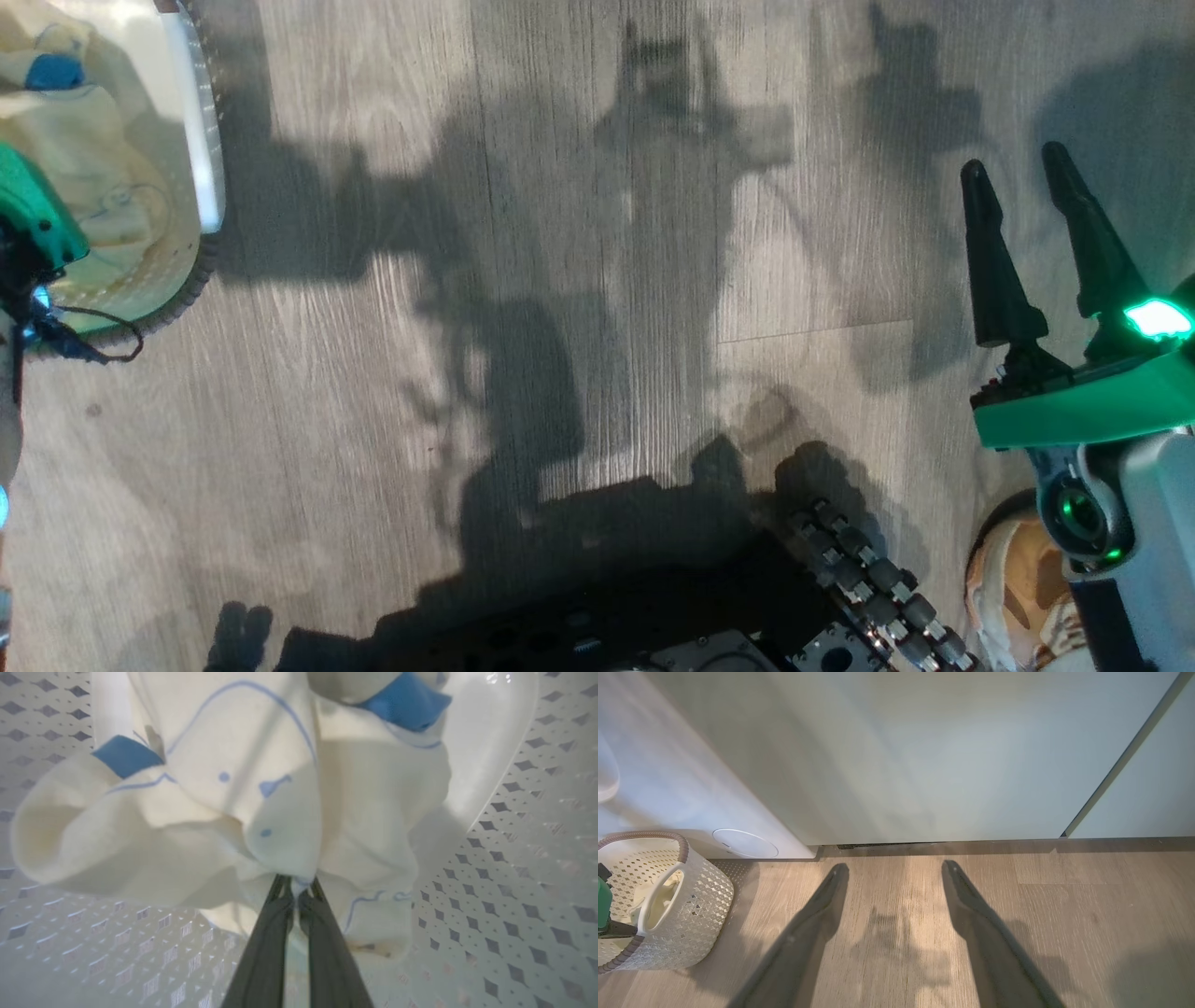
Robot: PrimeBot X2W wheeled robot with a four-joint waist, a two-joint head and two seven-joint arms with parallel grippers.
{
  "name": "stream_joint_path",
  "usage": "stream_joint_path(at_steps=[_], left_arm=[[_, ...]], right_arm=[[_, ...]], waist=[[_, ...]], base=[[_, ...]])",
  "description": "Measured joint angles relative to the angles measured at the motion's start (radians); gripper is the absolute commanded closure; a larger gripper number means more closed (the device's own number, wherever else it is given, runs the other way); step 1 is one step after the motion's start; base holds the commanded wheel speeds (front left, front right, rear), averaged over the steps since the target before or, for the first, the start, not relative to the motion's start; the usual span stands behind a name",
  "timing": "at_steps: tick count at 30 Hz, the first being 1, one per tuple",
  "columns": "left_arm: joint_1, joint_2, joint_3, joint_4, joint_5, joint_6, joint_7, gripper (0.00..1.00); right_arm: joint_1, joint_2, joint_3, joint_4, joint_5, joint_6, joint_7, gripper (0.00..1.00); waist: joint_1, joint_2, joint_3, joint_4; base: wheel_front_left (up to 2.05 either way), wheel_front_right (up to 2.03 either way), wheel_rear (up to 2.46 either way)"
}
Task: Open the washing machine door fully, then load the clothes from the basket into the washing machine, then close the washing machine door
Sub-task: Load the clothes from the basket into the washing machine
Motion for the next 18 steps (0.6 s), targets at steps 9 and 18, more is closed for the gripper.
stream_joint_path(at_steps=[9,18], left_arm=[[-0.001,-0.008,0.0,0.002,-0.019,-0.058,-0.081,1.0],[0.056,-0.075,0.0,-0.002,-0.059,-0.146,-0.188,1.0]], right_arm=[[-0.003,-0.001,-0.004,0.006,0.0,0.0,0.0,0.0],[0.007,-0.002,-0.027,0.021,0.0,0.0,0.0,0.0]], waist=[[0.0,0.0,-0.027,0.009],[-0.0001,0.0,-0.121,0.035]], base=[[0.0,0.0,0.0],[0.0,0.0,0.0]])
